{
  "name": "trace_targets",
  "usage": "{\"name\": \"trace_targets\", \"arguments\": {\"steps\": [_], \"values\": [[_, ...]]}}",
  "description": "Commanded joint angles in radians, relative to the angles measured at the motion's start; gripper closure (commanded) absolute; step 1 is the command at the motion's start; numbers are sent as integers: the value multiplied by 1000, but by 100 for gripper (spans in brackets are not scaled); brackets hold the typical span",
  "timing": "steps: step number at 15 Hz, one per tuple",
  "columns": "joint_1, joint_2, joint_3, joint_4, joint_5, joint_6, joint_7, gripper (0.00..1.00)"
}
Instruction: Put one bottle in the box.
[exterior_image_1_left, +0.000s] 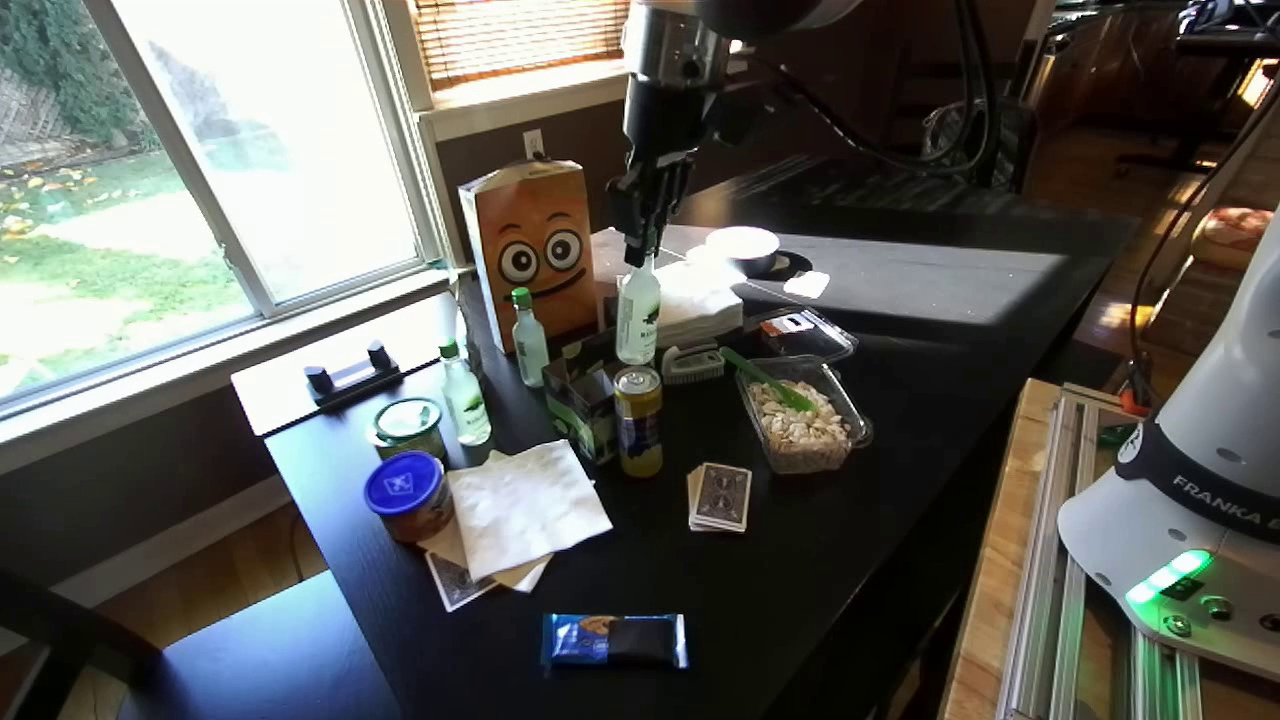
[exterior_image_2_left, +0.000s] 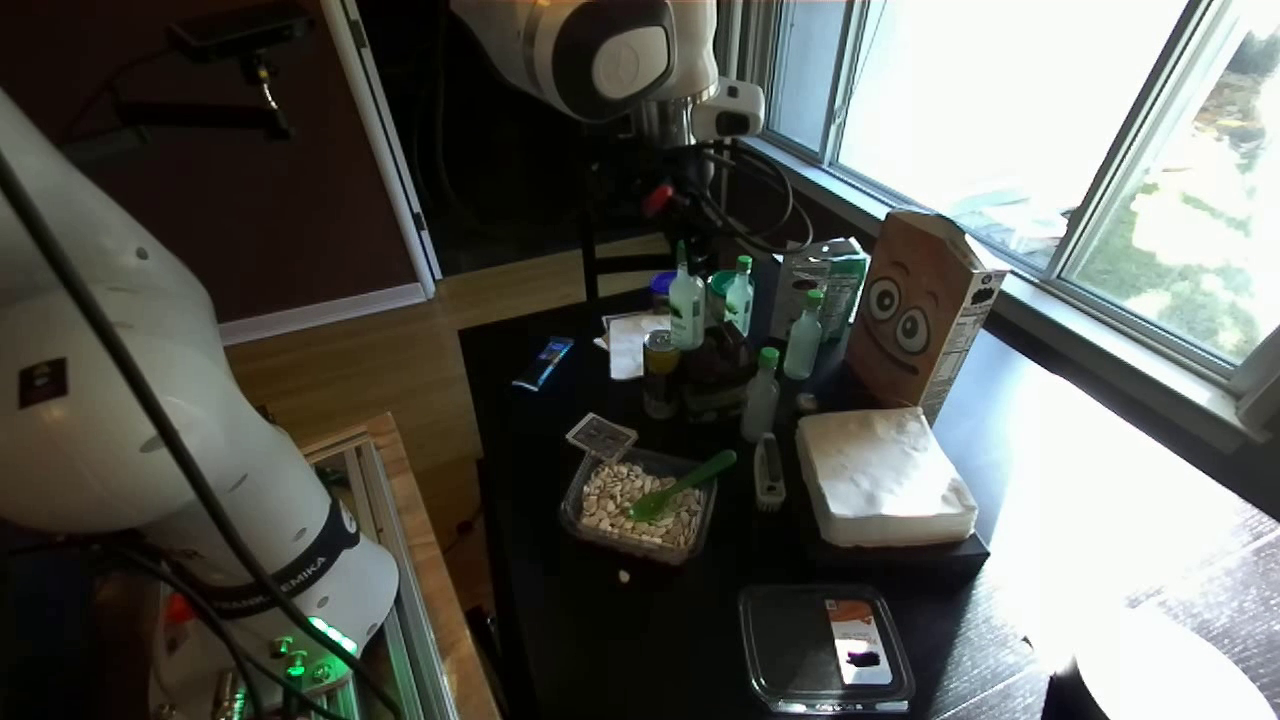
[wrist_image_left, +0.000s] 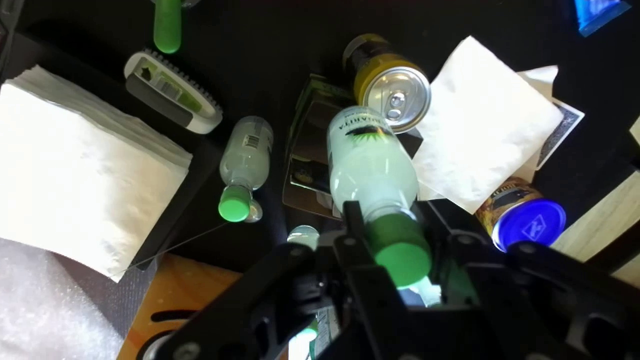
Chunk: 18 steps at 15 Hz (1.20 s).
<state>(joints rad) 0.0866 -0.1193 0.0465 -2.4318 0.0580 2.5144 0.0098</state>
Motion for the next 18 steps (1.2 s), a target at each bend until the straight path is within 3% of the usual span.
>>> {"name": "trace_targets", "arguments": {"steps": [1,7,18], "values": [[0,22,23,1,-10,60,31,93],[-13,78,34,11,-92,144,136,93],[-13,148,25,24,-285,134,341,93]]}}
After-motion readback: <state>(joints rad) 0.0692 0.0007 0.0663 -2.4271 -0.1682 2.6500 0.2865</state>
